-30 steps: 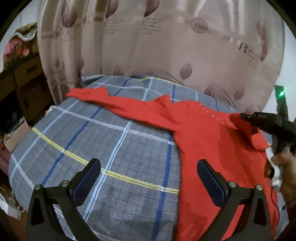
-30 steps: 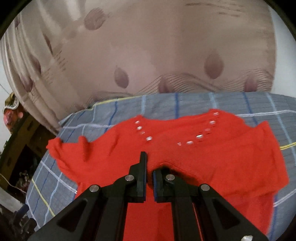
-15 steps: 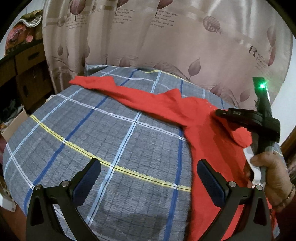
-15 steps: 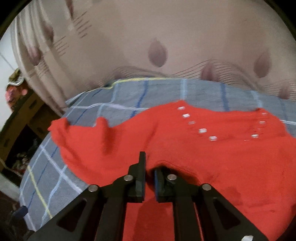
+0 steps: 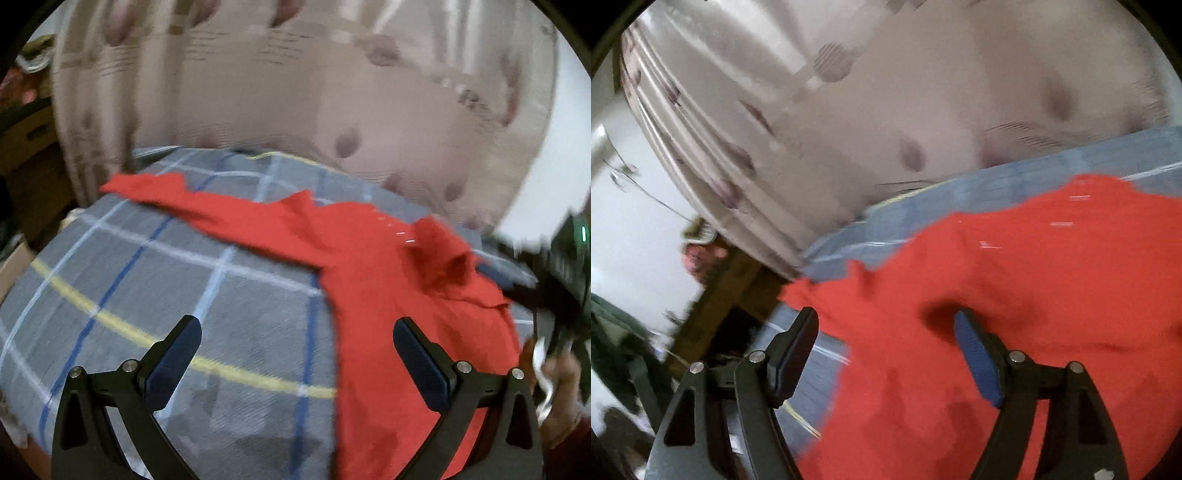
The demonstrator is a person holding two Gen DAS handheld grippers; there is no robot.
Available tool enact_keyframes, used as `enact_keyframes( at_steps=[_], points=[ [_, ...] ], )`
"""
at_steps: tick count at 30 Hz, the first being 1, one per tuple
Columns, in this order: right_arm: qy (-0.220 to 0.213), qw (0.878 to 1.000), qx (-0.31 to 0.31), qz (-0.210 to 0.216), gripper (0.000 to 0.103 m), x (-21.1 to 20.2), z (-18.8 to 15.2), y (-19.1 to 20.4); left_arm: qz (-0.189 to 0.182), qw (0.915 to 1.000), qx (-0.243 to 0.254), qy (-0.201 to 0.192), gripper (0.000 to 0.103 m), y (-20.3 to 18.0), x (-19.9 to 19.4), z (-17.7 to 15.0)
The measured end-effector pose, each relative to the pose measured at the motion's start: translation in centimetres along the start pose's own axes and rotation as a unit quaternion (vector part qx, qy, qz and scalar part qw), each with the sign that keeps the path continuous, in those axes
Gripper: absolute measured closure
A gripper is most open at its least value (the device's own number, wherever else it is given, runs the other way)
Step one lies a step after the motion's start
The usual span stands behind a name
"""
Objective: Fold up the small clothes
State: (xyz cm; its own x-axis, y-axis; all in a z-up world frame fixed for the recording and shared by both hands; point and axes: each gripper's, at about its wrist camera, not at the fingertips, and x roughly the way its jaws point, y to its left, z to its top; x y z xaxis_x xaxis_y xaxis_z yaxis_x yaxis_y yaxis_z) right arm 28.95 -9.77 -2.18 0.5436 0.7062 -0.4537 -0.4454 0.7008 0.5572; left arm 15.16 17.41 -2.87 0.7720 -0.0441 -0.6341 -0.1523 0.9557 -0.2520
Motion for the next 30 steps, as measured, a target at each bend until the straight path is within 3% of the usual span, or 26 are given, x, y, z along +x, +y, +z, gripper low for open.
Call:
enact_keyframes(
  at_steps=[3, 6, 8, 13, 17, 21, 22, 23, 24, 25, 27, 30],
  points=[
    [-0.002, 0.996, -0.026, -0.084, 0.028, -4.1, -1.5, -2.6, -0.037, 0.9987, 0.035, -0.011, 0.0, -1.9, 1.4, 1.3],
    [-0.013, 0.991, -0.019, -0.133, 0.028, -7.8, -2.4, -5.8, -0.066, 0.9939, 0.088, 0.011, 0.0, -4.7, 4.2, 2.6],
    [-0.026, 0.989, 0.0, -0.142, 0.028, -9.9, -2.6, -7.8, -0.079, 0.9898, 0.112, 0.037, 0.0, -6.6, 6.5, 3.3],
    [-0.034, 0.989, 0.044, -0.139, 0.028, -11.8, -3.2, -10.8, -0.12, 0.9834, 0.122, 0.06, 0.0, -10.6, 11.3, 4.6],
    [-0.024, 0.99, 0.049, -0.132, 0.028, -11.3, -3.9, -11.4, -0.062, 0.9782, 0.193, 0.043, 0.0, -14.0, 15.1, 4.6],
    [-0.007, 0.988, 0.03, -0.152, 0.028, -10.8, -4.1, -11.4, -0.041, 0.9605, 0.273, 0.031, 0.004, -16.1, 17.7, 3.7],
    [-0.003, 0.987, 0.025, -0.158, 0.028, -10.6, -4.1, -11.5, -0.032, 0.9583, 0.282, 0.031, 0.018, -16.2, 18.2, 3.6],
    [0.0, 0.986, 0.022, -0.164, 0.028, -10.5, -4.1, -11.6, -0.021, 0.9581, 0.283, 0.039, 0.045, -16.4, 18.9, 3.8],
    [0.004, 0.986, 0.022, -0.168, 0.028, -10.3, -4.0, -11.8, -0.021, 0.9616, 0.269, 0.052, 0.061, -16.1, 19.4, 4.2],
    [0.007, 0.985, 0.024, -0.172, 0.028, -10.2, -3.9, -12.0, -0.027, 0.9699, 0.234, 0.062, 0.087, -15.3, 19.7, 5.0],
    [0.012, 0.983, 0.03, -0.179, 0.028, -9.9, -3.7, -12.6, -0.031, 0.9861, 0.154, 0.054, 0.09, -13.1, 19.4, 6.5],
    [0.021, 0.979, 0.024, -0.203, 0.028, -9.2, -2.9, -13.2, -0.016, 0.995, 0.091, 0.037, 0.09, -10.2, 18.3, 7.7]
  ],
)
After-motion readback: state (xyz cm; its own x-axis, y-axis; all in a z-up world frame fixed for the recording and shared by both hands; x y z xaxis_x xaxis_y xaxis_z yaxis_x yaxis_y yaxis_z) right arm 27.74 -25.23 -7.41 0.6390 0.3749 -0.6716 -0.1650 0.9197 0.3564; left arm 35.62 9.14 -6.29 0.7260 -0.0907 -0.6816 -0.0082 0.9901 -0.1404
